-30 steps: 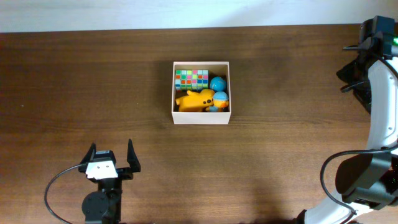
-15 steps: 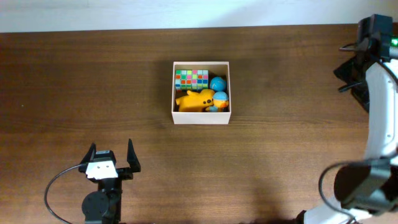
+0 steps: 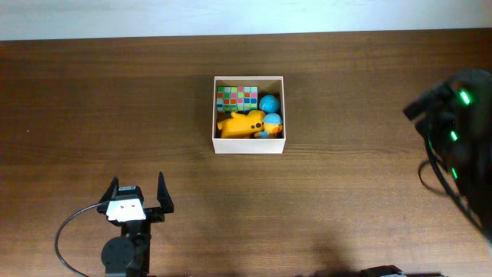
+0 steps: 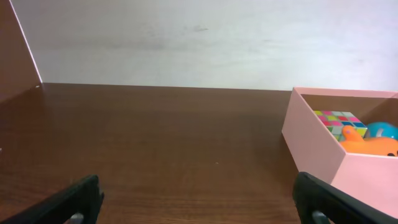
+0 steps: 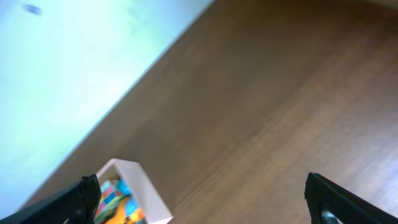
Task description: Pack container
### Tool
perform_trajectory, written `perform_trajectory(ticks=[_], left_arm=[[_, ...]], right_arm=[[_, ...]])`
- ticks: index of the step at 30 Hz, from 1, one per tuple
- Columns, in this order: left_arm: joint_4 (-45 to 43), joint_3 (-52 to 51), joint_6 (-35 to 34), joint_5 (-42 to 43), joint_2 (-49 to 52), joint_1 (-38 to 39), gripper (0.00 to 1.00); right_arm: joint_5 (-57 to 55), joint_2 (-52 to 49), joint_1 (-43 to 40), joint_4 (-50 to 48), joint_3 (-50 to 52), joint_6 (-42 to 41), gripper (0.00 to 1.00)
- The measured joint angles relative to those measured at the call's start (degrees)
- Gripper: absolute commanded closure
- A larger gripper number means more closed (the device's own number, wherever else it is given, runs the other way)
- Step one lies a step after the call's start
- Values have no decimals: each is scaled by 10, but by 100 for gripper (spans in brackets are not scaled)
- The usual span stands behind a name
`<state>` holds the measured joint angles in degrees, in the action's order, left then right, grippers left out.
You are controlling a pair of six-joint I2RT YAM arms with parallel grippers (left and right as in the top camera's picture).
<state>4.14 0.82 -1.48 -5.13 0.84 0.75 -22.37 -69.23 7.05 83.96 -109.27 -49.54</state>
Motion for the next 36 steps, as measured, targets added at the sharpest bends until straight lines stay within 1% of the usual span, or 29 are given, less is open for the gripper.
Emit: perform_trajectory(ticks=[2, 4, 7, 9, 11, 13, 17, 19, 21, 24, 28, 31, 36], left_arm=[[0, 0, 0, 0, 0, 0, 1], [1, 0, 0, 0, 0, 0, 1], [1, 0, 0, 0, 0, 0, 1], [2, 0, 0, 0, 0, 0, 1], [1, 0, 0, 0, 0, 0, 1], [1, 0, 0, 0, 0, 0, 1], [1, 0, 0, 0, 0, 0, 1], [1, 0, 0, 0, 0, 0, 1], [1, 0, 0, 0, 0, 0, 1], [1, 0, 0, 0, 0, 0, 1], [1, 0, 0, 0, 0, 0, 1], [1, 0, 0, 0, 0, 0, 1], [1, 0, 0, 0, 0, 0, 1]], right_arm=[[0, 41, 3, -2, 24, 0, 1], [0, 87, 3, -5, 69, 0, 1], [-3, 169, 3, -32, 181, 0, 1], [-12, 224, 2, -94, 271, 0, 1], [-21, 279, 2, -206, 373, 14, 1], [-19, 327, 2, -336, 468, 54, 1], [17, 421, 2, -598, 655, 183, 1], [42, 466, 2, -698, 742, 244, 1], [65, 507, 2, -764, 818, 287, 1], [88, 569, 2, -806, 914, 325, 1], [102, 639, 2, -810, 992, 349, 1], [106, 678, 2, -810, 1025, 359, 1], [110, 684, 2, -785, 1048, 365, 1]])
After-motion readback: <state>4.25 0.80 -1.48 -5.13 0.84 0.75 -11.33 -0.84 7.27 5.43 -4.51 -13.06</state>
